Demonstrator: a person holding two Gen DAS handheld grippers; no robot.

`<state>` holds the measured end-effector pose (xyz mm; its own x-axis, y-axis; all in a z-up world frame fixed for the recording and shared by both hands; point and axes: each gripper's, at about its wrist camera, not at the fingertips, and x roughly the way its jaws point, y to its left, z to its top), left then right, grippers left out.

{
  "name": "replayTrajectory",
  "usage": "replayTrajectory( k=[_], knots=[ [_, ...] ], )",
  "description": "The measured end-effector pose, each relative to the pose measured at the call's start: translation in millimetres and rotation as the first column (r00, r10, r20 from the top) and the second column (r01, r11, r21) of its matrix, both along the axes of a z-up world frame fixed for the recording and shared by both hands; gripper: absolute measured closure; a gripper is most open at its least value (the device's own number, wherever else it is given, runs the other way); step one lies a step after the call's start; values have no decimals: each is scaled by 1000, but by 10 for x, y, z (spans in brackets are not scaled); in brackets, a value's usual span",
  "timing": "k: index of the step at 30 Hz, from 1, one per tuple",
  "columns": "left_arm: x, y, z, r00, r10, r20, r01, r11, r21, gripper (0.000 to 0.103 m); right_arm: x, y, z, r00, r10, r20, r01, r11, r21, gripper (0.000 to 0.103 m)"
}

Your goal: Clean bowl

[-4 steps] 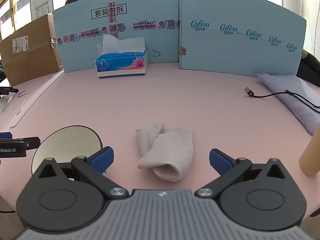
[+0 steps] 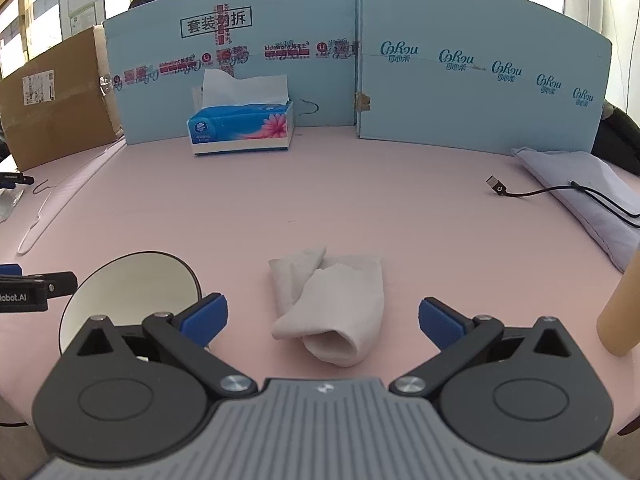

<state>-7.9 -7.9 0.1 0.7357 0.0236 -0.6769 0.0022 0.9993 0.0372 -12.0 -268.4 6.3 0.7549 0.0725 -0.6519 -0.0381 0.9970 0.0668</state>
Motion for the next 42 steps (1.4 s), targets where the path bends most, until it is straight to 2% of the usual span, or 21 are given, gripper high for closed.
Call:
replayTrajectory(
  k=[2,4,42],
  knots=[
    [2,-14,-5,1000,1,-6,-1,1000,-3,0,10,-4,4,1000,1,-3,-1,1000,1,0],
    [106,78,-5,999,5,-38,-7,999,-49,0,19,-9,7,1000,2,-6,-2,1000,2,0],
    [99,42,-16,1000,-11,-26,11,1000,-24,0,37,-75,5,1000,7,2,-7,1000,28,0]
  ],
)
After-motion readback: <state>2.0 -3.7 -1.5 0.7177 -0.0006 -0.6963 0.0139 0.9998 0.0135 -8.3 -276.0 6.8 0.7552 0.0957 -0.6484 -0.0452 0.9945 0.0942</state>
